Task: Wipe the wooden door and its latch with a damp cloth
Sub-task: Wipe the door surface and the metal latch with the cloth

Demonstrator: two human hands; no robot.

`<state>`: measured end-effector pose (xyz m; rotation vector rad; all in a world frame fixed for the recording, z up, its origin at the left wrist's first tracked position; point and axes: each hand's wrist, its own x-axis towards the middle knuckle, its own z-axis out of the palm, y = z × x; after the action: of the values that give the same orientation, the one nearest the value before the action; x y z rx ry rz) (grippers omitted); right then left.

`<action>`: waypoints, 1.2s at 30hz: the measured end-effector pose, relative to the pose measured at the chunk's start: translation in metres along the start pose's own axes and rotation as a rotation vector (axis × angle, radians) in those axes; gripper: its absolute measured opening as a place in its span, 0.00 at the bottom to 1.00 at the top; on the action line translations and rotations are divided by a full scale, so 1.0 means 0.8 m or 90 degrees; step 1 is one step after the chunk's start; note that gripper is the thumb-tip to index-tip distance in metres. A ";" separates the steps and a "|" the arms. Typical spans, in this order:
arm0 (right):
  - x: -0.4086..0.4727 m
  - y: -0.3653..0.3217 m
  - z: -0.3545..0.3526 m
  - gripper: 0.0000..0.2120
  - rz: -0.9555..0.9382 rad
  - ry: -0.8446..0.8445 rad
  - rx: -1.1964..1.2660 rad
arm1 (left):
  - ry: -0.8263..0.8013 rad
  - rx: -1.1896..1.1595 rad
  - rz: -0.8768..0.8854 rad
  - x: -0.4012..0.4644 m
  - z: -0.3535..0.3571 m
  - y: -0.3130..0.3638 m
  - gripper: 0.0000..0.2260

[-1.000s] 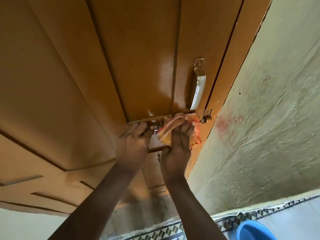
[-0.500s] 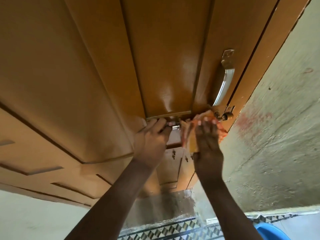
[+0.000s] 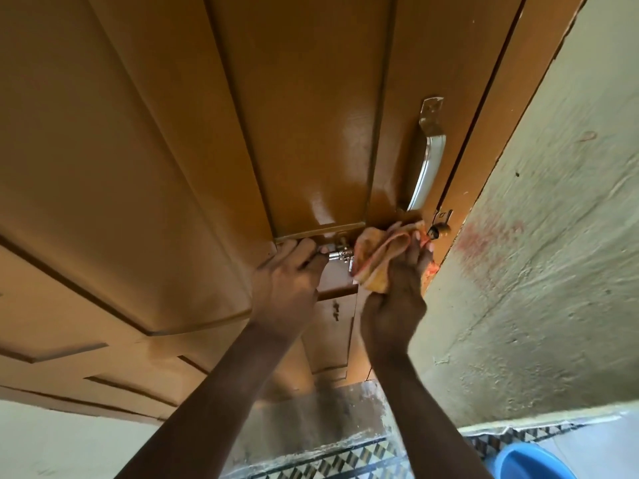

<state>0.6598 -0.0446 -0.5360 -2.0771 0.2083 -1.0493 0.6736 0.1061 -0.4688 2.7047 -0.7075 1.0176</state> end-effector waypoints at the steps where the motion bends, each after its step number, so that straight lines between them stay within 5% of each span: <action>1: -0.001 -0.020 0.011 0.24 0.054 0.013 0.040 | 0.005 0.002 -0.004 0.000 0.002 0.000 0.13; 4: -0.011 -0.042 0.026 0.24 0.018 -0.012 0.040 | -0.002 -0.017 -0.011 0.000 0.005 -0.001 0.03; 7: -0.021 -0.006 0.000 0.19 -0.091 -0.058 -0.014 | 0.006 -0.024 -0.010 -0.001 0.007 -0.002 0.05; 14: 0.028 -0.036 -0.015 0.13 0.405 0.113 0.098 | 0.008 -0.025 -0.010 -0.002 0.005 -0.001 0.12; 17: 0.016 -0.073 0.002 0.17 0.362 0.129 0.085 | -0.008 -0.013 0.001 0.003 0.003 -0.004 0.09; 20: -0.027 -0.069 0.001 0.27 0.289 -0.009 0.080 | -0.010 -0.006 -0.001 0.004 0.004 -0.006 0.04; 22: -0.036 -0.050 -0.010 0.20 0.346 -0.060 0.076 | -0.010 -0.015 0.004 0.003 0.005 -0.007 0.03; 24: -0.030 -0.040 -0.026 0.10 0.481 -0.009 0.074 | -0.011 -0.024 0.017 0.003 0.005 -0.011 0.05; 28: -0.012 -0.035 -0.042 0.09 0.671 0.160 0.119 | -0.020 -0.023 0.029 0.004 0.007 -0.017 0.09; 36: -0.012 -0.069 -0.068 0.09 0.804 0.218 0.171 | -0.066 -0.045 0.023 0.009 0.001 -0.017 0.16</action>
<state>0.6034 -0.0337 -0.4835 -1.0948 1.2645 -0.5371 0.6855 0.1154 -0.4644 2.7078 -0.7981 0.8487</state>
